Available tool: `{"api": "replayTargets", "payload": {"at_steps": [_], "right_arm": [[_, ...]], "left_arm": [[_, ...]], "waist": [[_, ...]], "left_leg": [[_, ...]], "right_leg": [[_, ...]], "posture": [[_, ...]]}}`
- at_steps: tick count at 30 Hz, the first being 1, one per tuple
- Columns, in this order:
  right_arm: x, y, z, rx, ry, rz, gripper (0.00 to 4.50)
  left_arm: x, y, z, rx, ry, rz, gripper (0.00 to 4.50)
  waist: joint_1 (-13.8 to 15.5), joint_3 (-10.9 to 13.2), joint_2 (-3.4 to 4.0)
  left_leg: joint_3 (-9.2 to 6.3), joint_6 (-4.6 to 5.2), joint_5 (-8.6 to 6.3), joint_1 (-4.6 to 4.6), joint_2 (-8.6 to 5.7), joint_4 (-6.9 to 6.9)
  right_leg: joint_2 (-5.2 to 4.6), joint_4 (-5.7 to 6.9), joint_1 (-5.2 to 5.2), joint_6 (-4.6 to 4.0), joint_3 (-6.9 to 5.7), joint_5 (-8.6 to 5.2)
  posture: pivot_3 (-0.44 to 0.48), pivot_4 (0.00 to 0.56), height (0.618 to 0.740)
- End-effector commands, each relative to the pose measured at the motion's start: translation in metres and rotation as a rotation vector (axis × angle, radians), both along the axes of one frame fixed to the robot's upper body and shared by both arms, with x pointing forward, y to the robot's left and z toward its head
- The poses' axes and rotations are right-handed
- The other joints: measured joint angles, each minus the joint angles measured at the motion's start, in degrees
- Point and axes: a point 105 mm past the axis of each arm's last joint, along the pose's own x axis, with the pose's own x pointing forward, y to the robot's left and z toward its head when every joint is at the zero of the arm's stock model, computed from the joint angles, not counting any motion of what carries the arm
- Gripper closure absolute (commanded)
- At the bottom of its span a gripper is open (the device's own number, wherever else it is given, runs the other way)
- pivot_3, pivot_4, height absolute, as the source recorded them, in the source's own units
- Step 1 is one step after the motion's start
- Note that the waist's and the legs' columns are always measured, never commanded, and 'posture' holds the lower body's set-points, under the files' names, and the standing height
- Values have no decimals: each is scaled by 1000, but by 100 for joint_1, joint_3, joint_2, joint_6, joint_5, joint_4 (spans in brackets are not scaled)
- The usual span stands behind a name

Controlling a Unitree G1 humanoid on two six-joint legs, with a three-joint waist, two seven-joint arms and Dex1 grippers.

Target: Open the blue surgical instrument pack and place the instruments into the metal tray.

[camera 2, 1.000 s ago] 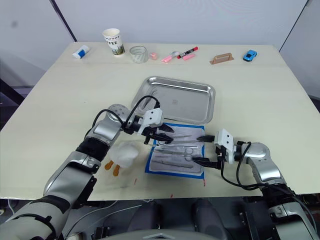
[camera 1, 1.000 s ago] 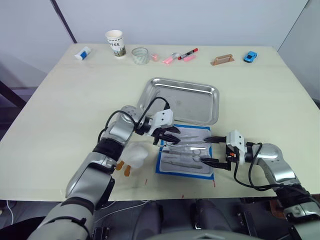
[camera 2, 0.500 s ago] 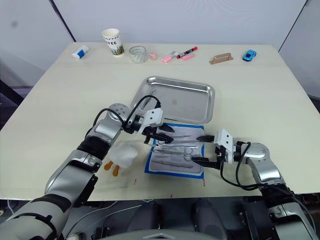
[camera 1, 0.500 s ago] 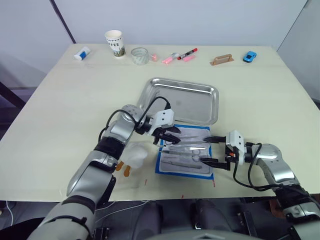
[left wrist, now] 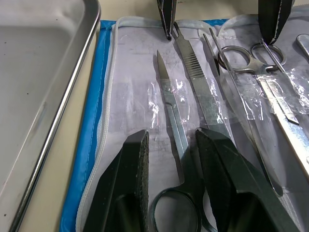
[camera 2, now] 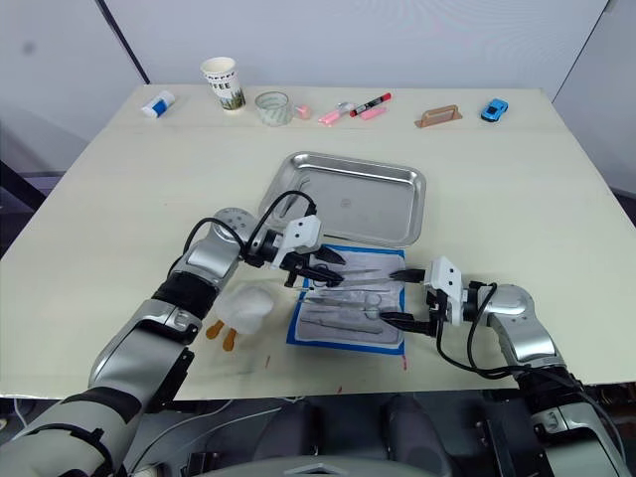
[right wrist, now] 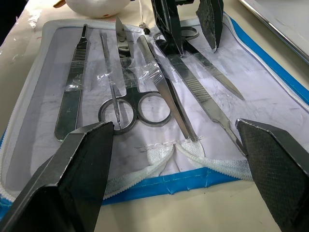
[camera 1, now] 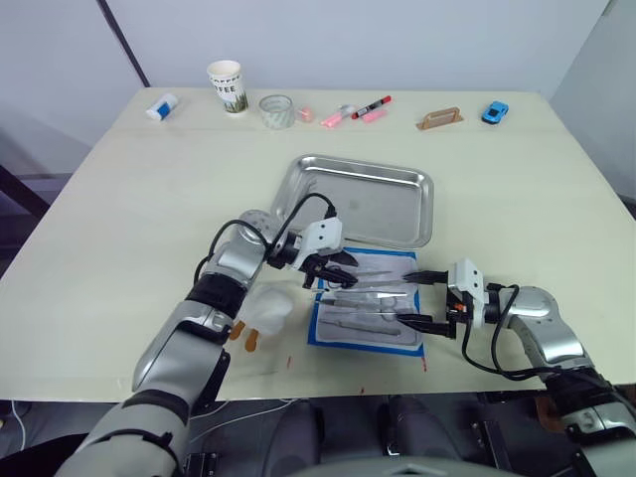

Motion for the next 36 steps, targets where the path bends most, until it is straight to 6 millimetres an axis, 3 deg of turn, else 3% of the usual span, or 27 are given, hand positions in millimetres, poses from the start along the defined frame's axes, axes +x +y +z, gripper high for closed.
{"api": "replayTargets", "payload": {"at_steps": [1, 3, 8, 18, 36], "right_arm": [[-12, -1, -35, -77, 129, -8, 90], [-12, 0, -35, -77, 129, -8, 90], [-11, -1, -35, -78, 129, -8, 90], [-12, -1, -36, -79, 129, -10, 90], [-11, 0, -36, -82, 129, -3, 90]], "left_arm": [[-3, 10, -9, 20, 27, 17, 2880], [-3, 11, -10, 20, 29, 21, 2880], [-4, 11, -12, 20, 37, 21, 4462], [-5, 10, -12, 14, 41, 20, 4462], [1, -8, 12, 42, -24, 17, 4462]], "waist": [[-1, 0, 0], [0, 0, 0], [3, 0, 0], [3, 0, 0], [3, 0, -1]], "left_leg": [[0, 0, 0, 1, 0, -1], [0, 0, 0, 2, 0, -1], [2, 0, 0, 17, 0, -5], [3, 1, -1, 31, 0, -10], [3, 1, -1, 32, 0, -11]], "right_leg": [[0, 0, 0, 0, 1, 0], [1, 0, 1, 0, 1, 0], [0, -2, 16, -1, 2, -1], [0, -5, 29, -3, 2, -3], [1, -5, 31, -3, 3, -3]], "posture": [[0, 150, 725], [0, 150, 725], [0, 150, 725], [0, 150, 725], [0, 150, 725]]}}
